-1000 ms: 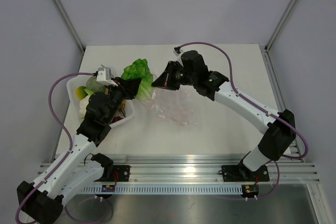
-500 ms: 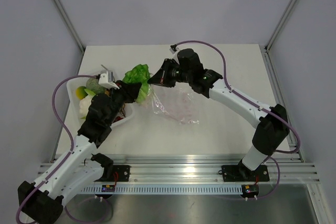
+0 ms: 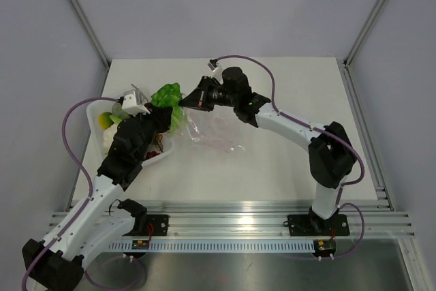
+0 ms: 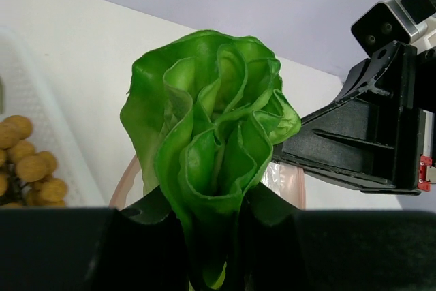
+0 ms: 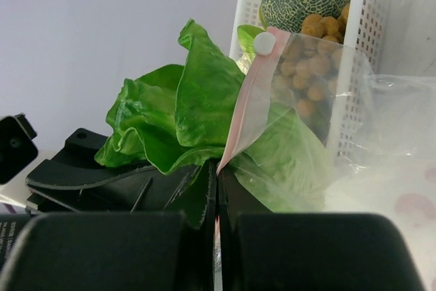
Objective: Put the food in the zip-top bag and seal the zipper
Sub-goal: Place the fake vegetable in the zipper food storage bag.
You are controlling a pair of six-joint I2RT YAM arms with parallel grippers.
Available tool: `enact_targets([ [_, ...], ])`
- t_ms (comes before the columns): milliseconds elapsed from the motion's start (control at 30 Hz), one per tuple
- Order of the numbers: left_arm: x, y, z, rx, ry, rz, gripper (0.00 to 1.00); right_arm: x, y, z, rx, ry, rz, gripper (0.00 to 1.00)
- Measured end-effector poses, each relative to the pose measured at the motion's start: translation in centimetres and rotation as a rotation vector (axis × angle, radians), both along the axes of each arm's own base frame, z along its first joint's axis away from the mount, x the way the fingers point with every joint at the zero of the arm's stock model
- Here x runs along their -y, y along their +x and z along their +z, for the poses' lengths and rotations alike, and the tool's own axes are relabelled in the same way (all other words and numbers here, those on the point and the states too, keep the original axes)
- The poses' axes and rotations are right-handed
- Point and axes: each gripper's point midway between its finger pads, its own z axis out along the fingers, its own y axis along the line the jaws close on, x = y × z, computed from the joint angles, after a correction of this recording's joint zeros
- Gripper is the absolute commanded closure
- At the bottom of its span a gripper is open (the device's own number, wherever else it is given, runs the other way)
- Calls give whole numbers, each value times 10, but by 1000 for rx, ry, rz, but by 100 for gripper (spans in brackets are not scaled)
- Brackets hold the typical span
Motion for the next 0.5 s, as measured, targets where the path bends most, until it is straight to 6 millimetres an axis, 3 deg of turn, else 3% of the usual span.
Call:
enact_targets([
  [167,-14,2,-8,-31,55,46,100,-17,6,-11,-11,36,43,100],
  [500,-13,8,-11,-33,24,55,100,-22,5,4,21,138,59,100],
])
